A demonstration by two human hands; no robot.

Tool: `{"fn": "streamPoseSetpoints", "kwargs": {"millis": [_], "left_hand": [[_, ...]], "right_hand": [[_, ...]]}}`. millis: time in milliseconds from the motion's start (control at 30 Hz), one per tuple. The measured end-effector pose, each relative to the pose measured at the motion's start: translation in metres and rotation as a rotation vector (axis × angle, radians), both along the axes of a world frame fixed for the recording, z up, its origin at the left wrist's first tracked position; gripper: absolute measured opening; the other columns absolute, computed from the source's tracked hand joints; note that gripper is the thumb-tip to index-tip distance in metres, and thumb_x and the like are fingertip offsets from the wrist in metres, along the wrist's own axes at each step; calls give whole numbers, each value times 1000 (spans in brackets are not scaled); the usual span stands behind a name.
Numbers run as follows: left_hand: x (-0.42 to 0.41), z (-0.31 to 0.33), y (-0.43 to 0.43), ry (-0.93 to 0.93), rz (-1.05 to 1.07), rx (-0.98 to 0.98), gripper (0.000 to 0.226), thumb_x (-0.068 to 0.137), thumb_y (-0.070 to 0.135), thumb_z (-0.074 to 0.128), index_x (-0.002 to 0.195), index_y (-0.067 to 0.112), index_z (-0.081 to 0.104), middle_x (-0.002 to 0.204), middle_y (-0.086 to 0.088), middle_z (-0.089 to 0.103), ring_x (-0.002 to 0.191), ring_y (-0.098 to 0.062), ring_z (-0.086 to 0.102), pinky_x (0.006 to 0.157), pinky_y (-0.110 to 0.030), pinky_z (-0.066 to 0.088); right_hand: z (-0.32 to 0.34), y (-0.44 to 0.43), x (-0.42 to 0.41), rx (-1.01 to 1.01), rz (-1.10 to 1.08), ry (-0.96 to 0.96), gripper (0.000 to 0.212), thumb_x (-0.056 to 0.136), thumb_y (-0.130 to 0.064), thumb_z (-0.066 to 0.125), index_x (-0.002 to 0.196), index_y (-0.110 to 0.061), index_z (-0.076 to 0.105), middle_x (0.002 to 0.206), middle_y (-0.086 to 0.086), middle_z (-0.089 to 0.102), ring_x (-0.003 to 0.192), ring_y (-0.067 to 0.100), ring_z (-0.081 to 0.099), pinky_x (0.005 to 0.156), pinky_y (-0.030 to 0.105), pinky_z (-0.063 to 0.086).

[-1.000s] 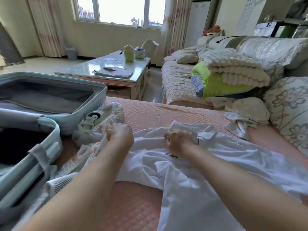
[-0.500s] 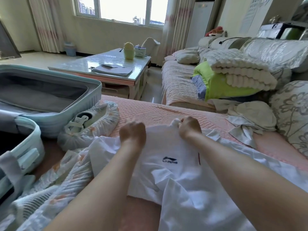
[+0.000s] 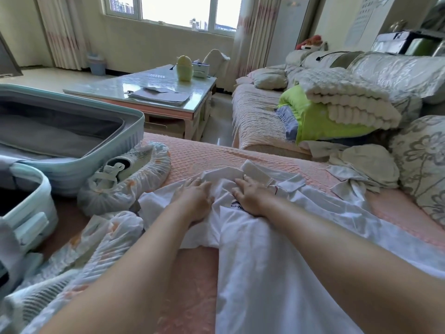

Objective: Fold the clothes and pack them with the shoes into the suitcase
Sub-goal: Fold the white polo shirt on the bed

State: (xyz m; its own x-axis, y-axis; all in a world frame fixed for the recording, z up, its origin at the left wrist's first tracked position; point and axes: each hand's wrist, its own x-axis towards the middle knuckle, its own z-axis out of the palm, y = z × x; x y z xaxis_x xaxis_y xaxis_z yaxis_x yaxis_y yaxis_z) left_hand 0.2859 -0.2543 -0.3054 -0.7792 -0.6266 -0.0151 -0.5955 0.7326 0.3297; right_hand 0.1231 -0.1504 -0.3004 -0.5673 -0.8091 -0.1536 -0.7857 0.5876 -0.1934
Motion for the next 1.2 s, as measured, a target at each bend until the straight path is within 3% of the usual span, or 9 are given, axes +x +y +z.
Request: {"fn": "streamPoseSetpoints", "kwargs": {"millis": [167,433,533,700,800,900,967,1100,1200], "left_hand": [[5,20,17,8,-28,18,59,103,35,43,156,25,21,162,-2,23,149,-28,18,117,-44,24],[33,52,82,-15,-233,-127,46,98,31,51,144,28,46,145,-1,47,131,-26,46,104,-39,43],[49,57,115,-37,-264,-125,44,97,32,53,140,27,50,144,-1,47,130,-24,48,101,-33,41],[80,58,172,-175,-201,-231,45,98,25,47,141,13,41,151,-20,28,141,-34,30,109,-37,33],[99,53,186,-195,-92,-91,62,95,38,51,145,8,30,155,-26,20,139,-37,33,110,-38,33],[117,56,199,-300,-88,7,65,91,44,56,145,13,39,143,-15,49,127,-32,52,103,-37,45],[125,60,210,-362,-130,-13,45,86,41,61,123,16,62,120,-8,66,108,-28,65,90,-37,55],[124,65,228,-50,-108,73,19,79,29,67,74,12,61,80,-8,69,80,-27,67,67,-33,52],[119,66,248,238,-156,456,8,84,16,72,85,8,71,80,-11,73,68,-17,65,78,-35,56]], "right_hand": [[12,32,15,-29,15,-24,61,106,-48,33,160,-23,19,168,3,10,155,21,10,122,34,9],[21,135,64,-147,56,-25,52,102,-42,47,150,-24,40,156,1,39,141,21,39,115,34,30],[23,182,81,-147,69,-24,51,101,-42,50,149,-27,42,156,-2,39,144,18,34,118,35,28],[32,245,113,-148,70,-19,51,95,-53,56,141,-32,49,147,-3,43,137,20,42,114,37,33],[37,278,135,-85,153,-34,53,89,-59,60,136,-37,53,137,-6,44,129,19,46,110,35,36],[35,301,153,-49,275,15,58,88,-51,65,142,-38,50,142,-6,45,129,18,45,110,29,34],[29,309,161,-54,328,50,53,90,-43,66,141,-38,54,138,-4,51,125,20,49,107,30,36],[29,303,168,-90,302,71,22,92,-28,60,107,-29,76,111,-1,67,102,26,64,90,31,47],[37,298,167,34,309,125,23,92,-26,56,105,-30,74,115,-5,69,106,22,63,91,30,47]]}}
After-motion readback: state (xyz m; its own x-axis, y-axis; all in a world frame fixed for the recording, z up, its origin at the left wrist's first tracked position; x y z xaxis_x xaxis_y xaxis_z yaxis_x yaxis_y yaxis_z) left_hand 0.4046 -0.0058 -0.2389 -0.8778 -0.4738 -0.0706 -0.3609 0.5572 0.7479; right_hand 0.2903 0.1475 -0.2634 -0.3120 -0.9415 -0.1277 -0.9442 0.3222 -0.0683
